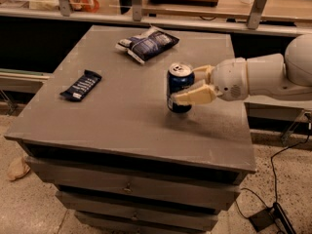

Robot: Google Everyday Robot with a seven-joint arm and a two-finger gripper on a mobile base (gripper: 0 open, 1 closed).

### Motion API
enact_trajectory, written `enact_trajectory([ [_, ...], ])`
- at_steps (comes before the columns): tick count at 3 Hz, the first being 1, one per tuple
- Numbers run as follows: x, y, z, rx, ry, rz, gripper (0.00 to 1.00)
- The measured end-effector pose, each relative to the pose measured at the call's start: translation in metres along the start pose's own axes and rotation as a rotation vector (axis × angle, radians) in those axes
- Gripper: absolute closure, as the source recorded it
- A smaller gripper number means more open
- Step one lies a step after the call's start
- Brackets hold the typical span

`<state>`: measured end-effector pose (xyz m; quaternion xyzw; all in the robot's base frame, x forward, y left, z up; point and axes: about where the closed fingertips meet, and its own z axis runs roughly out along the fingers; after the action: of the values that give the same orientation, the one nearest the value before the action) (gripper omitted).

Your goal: Move pepsi can near rxbar blueberry

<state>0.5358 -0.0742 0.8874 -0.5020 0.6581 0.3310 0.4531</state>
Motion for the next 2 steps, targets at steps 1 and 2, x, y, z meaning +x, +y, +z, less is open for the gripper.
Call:
enact_trajectory([
  [1, -0.013, -0.026, 0.011, 0.070, -0.038, 0.049, 1.00],
  [2, -0.037, -0.041, 0.033, 0.082, -0.074, 0.053, 1.00],
])
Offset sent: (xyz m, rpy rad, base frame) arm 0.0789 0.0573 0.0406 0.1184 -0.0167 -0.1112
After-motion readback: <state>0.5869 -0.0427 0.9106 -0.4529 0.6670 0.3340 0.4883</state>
